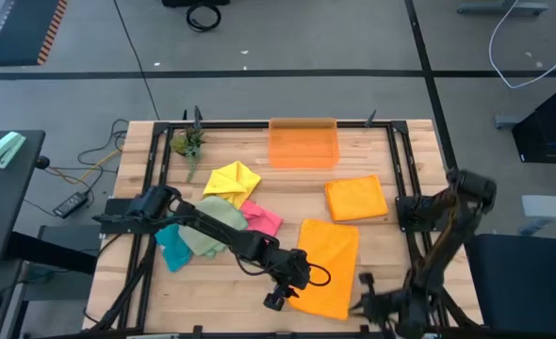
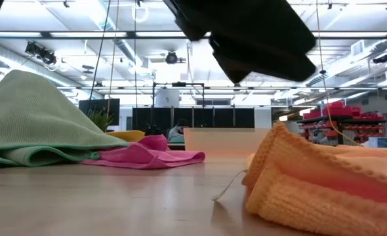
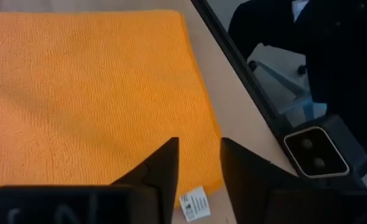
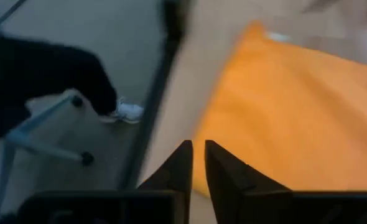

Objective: Fold microfiber towels
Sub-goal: Fold the left orange microfiber cloth

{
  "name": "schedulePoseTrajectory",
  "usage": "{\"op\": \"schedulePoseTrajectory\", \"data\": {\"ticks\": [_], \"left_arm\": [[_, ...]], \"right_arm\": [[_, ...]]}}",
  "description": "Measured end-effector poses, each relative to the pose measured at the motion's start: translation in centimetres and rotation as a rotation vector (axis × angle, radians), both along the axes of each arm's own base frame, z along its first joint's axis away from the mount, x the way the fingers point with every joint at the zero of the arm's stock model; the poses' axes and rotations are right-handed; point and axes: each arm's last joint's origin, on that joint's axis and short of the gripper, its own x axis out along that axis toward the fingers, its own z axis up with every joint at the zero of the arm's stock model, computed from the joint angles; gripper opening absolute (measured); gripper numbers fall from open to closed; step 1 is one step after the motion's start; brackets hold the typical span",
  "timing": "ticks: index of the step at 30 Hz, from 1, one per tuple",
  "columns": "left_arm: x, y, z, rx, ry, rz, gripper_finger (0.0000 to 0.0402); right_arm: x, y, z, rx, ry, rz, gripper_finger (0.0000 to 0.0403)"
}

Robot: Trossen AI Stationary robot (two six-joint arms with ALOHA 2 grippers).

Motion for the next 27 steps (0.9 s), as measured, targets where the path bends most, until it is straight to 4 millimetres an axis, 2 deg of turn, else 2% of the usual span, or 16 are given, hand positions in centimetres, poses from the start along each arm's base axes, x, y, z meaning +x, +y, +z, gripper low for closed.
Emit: {"op": "schedulePoseTrajectory", "data": {"ticks": [5,8,12,17,24,27], "left_arm": [[-1.7,-3.0,0.1,0.078,-0.051,-0.171,0.0165],[-2.8,-4.8,-0.6,0.164,-0.084,-0.24,0.0176],[-3.1,-5.3,-0.7,0.316,-0.149,-0.169,0.0191],[-3.0,-5.5,-1.4,0.32,-0.132,-0.141,0.0213],[-2.5,-5.9,-5.1,0.311,-0.055,-0.109,0.0226],[-2.3,-5.8,-5.6,0.297,-0.042,-0.09,0.0224]], "right_arm": [[0.9,3.0,-2.5,-0.182,0.017,0.082,0.0115],[1.4,3.8,-2.6,-0.252,0.022,0.062,0.0149],[1.9,3.9,-2.2,-0.268,0.035,0.02,0.0181],[2.1,3.4,-2.6,-0.176,0.094,-0.059,0.019],[2.0,2.9,-3.3,-0.143,0.14,-0.09,0.019],[2.0,2.9,-3.3,-0.138,0.142,-0.088,0.019]]}}
